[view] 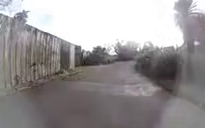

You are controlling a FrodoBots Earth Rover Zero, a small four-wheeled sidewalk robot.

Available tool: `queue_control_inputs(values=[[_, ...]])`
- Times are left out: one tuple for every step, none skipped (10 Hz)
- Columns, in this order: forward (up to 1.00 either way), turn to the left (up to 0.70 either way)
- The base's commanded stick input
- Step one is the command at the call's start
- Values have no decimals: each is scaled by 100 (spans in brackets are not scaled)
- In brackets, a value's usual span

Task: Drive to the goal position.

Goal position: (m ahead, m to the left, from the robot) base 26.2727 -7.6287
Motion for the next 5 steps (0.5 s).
queue_control_inputs(values=[[70,-35],[70,-35],[70,-35],[70,-35],[70,-35]])
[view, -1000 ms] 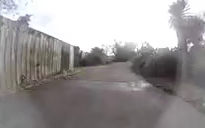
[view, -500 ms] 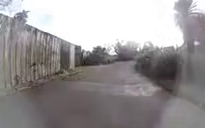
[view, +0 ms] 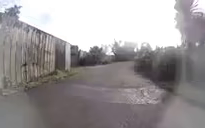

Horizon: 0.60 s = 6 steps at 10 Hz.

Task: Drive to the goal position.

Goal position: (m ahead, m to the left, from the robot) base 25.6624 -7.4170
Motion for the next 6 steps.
queue_control_inputs(values=[[70,-35],[70,-35],[70,-23],[70,-4],[70,0],[70,0]])
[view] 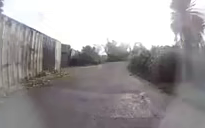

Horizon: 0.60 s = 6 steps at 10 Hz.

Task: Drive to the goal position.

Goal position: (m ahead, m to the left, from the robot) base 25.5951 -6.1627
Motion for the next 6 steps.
queue_control_inputs(values=[[70,0],[70,0],[70,0],[70,0],[70,0],[70,0]])
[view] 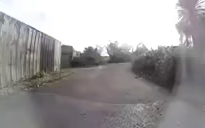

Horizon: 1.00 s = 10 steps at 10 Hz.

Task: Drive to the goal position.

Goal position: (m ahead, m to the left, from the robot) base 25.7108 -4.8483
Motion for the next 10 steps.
queue_control_inputs(values=[[70,0],[70,0],[70,0],[70,0],[70,0],[70,-3],[70,-21],[70,-30],[70,-35],[70,-35]])
